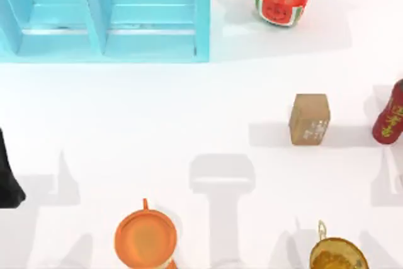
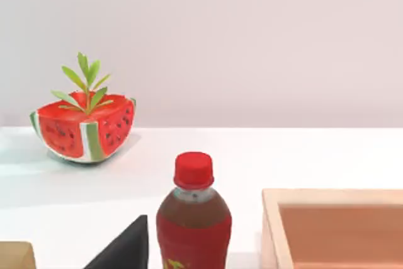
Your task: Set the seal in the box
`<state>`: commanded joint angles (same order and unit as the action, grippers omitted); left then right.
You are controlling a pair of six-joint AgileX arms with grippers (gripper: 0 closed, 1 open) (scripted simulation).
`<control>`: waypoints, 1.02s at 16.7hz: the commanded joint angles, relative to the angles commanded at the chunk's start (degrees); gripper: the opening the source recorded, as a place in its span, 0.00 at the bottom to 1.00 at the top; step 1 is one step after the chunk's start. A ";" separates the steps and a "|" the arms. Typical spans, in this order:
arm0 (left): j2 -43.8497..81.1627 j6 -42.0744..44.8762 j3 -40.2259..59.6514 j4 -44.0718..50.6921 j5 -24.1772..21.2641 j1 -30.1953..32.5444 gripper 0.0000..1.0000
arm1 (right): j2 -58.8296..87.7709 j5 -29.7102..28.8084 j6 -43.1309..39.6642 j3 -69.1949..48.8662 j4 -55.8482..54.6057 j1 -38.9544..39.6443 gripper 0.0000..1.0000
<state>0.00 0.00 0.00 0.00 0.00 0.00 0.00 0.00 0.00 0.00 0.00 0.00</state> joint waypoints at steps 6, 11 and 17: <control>0.00 0.00 0.00 0.00 0.00 0.00 1.00 | 5.94 0.01 1.40 -5.71 4.85 1.33 1.00; 0.00 0.00 0.00 0.00 0.00 0.00 1.00 | 26.75 0.03 5.54 -25.59 19.16 5.27 1.00; 0.00 0.00 0.00 0.00 0.00 0.00 1.00 | 64.05 0.07 12.13 -59.39 42.00 11.56 1.00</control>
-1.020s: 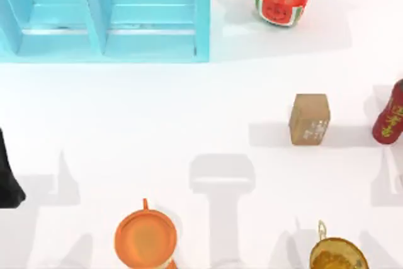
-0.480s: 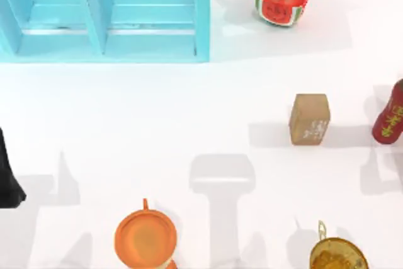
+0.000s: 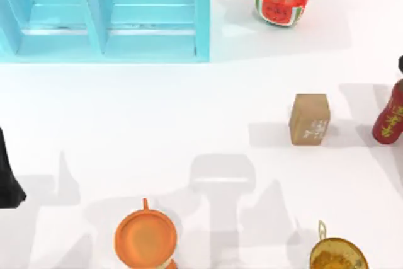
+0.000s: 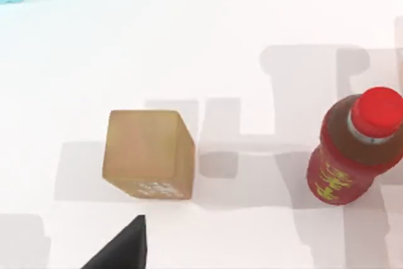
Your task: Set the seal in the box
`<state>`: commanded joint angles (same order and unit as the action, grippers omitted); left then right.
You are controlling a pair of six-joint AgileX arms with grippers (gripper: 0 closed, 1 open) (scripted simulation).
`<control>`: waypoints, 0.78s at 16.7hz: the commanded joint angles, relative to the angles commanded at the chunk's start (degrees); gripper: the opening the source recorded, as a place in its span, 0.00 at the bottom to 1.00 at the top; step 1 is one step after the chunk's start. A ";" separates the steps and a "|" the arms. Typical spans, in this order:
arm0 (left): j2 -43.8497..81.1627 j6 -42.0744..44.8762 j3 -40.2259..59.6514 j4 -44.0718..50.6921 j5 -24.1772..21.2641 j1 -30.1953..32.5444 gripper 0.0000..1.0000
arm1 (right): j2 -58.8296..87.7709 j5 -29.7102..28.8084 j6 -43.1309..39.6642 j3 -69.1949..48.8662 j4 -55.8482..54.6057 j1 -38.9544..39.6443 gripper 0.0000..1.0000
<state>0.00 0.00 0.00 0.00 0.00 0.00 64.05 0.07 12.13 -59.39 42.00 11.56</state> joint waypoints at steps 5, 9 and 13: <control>0.00 0.00 0.00 0.00 0.00 0.00 1.00 | 30.52 0.03 5.27 -27.01 18.26 5.02 1.00; 0.00 0.00 0.00 0.00 0.00 0.00 1.00 | 48.83 0.05 8.55 -43.90 29.59 8.14 1.00; 0.00 0.00 0.00 0.00 0.00 0.00 1.00 | 58.97 0.06 10.46 -53.14 36.21 9.96 1.00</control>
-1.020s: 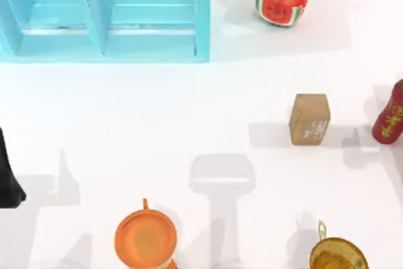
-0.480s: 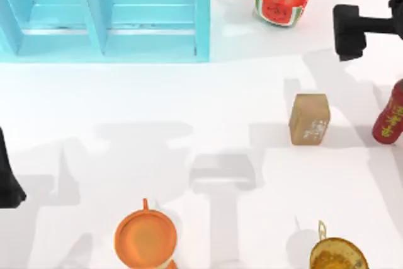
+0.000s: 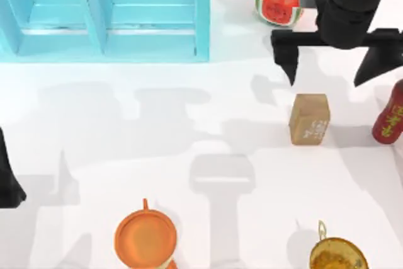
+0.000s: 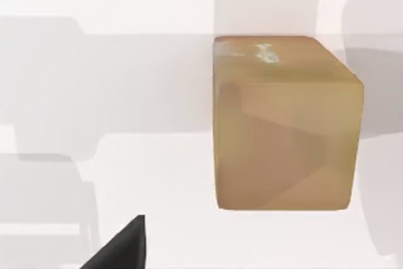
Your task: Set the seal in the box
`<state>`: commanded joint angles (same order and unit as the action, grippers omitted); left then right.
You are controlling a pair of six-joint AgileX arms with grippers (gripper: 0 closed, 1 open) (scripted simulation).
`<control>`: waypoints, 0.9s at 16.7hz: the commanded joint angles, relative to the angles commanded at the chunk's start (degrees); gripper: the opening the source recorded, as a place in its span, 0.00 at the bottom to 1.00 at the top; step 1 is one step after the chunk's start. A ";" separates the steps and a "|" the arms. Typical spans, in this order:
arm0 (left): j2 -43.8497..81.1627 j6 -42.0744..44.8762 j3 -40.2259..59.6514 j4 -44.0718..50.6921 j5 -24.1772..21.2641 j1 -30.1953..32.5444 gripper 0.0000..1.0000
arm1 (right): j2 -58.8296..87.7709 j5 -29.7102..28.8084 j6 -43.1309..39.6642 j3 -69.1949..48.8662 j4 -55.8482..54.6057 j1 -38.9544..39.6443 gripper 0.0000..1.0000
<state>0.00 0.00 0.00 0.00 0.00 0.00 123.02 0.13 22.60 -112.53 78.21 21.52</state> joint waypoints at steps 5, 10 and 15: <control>0.00 0.00 0.00 0.00 0.00 0.00 1.00 | 1.55 0.00 0.30 -1.33 1.06 0.29 1.00; 0.00 0.00 0.00 0.00 0.00 0.00 1.00 | 2.15 -0.01 0.20 2.71 -3.24 0.19 1.00; 0.00 0.00 0.00 0.00 0.00 0.00 1.00 | 4.24 0.00 0.74 13.17 -16.58 0.80 1.00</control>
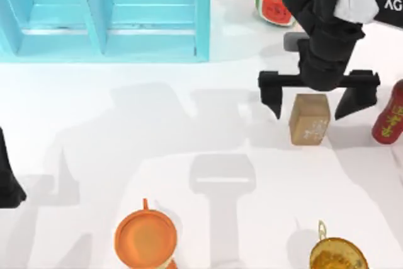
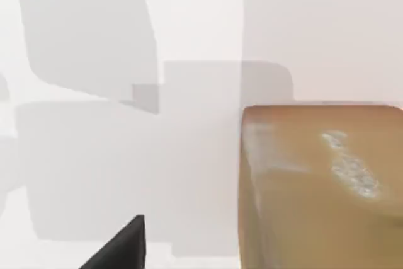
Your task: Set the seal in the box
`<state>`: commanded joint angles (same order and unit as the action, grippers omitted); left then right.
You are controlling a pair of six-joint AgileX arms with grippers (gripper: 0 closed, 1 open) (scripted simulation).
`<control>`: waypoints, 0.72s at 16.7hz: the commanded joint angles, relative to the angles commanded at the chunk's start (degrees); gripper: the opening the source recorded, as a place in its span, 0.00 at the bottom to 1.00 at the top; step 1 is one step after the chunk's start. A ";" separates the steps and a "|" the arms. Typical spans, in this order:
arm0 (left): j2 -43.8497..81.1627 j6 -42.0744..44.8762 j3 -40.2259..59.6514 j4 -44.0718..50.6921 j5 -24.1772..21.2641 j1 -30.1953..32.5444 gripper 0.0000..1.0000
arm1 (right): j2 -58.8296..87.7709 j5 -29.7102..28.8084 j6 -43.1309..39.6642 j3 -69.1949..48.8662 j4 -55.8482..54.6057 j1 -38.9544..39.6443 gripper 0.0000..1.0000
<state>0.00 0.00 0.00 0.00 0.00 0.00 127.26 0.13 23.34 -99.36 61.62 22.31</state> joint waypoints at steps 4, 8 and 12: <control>0.00 0.00 0.00 0.00 0.00 0.00 1.00 | 0.54 -0.02 -0.19 3.21 -3.30 -0.30 1.00; 0.00 0.00 0.00 0.00 0.00 0.00 1.00 | 0.54 -0.02 -0.19 3.21 -3.30 -0.30 0.85; 0.00 0.00 0.00 0.00 0.00 0.00 1.00 | 0.54 -0.02 -0.19 3.21 -3.30 -0.30 0.55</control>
<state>0.00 0.00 0.00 0.00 0.00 0.00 127.80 0.10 23.15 -96.15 58.33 22.02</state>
